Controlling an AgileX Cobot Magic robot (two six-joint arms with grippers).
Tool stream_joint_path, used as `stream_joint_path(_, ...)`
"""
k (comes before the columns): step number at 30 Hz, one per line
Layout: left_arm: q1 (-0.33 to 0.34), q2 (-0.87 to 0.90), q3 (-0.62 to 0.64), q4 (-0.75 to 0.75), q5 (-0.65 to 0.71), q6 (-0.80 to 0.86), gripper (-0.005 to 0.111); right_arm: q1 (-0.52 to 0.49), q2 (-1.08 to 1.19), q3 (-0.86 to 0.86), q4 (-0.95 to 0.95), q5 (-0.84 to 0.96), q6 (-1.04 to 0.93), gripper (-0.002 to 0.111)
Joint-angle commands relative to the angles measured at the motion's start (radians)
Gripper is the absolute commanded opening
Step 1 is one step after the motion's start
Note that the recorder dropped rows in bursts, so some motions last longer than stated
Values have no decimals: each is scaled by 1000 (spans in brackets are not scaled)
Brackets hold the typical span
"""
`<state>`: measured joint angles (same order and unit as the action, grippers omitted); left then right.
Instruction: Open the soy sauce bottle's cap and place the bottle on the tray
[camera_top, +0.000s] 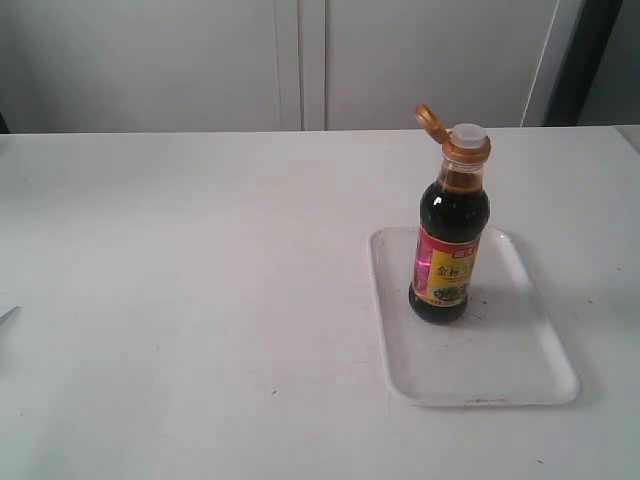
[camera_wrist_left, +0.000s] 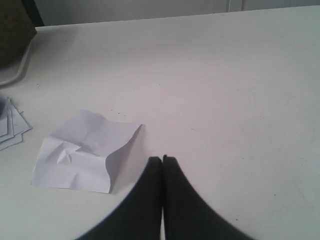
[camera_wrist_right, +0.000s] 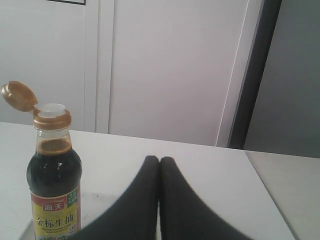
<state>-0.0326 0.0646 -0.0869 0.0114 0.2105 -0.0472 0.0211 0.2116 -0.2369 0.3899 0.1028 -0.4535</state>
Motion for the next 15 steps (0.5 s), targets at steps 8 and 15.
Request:
stream_joint_path(8, 12, -65, 87, -44, 25, 33, 0, 2, -6, 5, 5, 2, 6, 0)
stream_joint_path(15, 12, -65, 87, -69, 25, 33, 0, 2, -6, 5, 5, 2, 6, 0)
